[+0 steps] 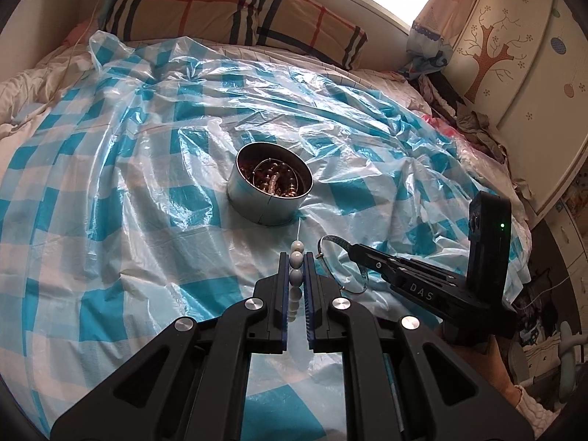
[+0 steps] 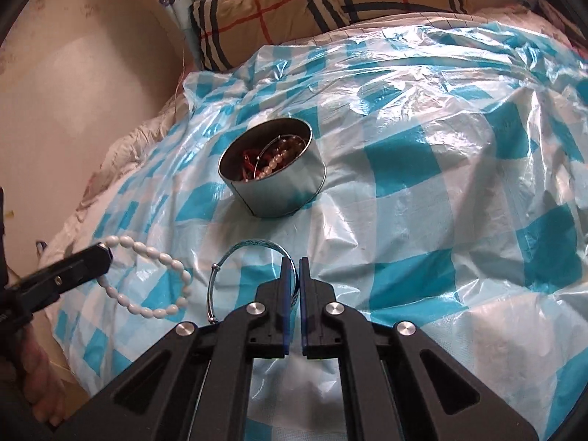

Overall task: Organize jewelry
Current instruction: 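Grasp the white bead bracelet with the left gripper while right grasps the silver bangle, then carry both items over the tin and open both grippers to drop them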

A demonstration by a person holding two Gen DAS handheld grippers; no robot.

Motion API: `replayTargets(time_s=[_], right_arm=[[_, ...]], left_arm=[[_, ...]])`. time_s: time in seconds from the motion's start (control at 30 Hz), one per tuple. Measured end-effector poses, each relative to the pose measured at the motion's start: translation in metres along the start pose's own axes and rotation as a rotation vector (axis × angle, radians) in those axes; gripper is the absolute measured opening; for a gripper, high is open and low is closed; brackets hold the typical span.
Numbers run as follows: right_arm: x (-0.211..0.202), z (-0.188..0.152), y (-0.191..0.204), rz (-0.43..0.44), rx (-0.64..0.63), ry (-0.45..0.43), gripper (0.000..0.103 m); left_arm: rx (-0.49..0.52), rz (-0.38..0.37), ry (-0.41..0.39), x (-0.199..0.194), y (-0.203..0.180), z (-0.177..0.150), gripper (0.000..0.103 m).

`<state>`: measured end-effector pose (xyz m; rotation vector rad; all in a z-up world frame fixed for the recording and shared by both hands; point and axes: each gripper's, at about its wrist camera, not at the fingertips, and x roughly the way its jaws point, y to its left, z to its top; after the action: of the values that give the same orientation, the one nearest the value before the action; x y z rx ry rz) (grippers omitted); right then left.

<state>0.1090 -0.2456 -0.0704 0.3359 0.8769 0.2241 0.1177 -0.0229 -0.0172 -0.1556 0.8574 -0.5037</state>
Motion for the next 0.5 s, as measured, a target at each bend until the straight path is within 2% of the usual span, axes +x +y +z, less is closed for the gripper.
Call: replayTargets(time_s=[0.13, 0.27, 0.37, 0.5], right_arm=[[-0.010, 0.005, -0.031, 0.167, 0.193, -0.059, 0.005], [-0.016, 0.009, -0.045, 0.343, 0.318, -0.122, 0.005], [-0.017, 0.014, -0.043, 0.394, 0.345, -0.148, 0.005], [-0.021, 0.022, -0.034, 0.419, 0.336, -0.190, 0.005]], left_arm=[[-0.038, 0.038, -0.067, 0.005, -0.001, 0.007, 0.007], [-0.051, 0.073, -0.139, 0.010, -0.007, 0.013, 0.007], [-0.049, 0.092, -0.181, 0.012, -0.012, 0.019, 0.007], [-0.030, 0.119, -0.222, 0.015, -0.021, 0.027, 0.007]])
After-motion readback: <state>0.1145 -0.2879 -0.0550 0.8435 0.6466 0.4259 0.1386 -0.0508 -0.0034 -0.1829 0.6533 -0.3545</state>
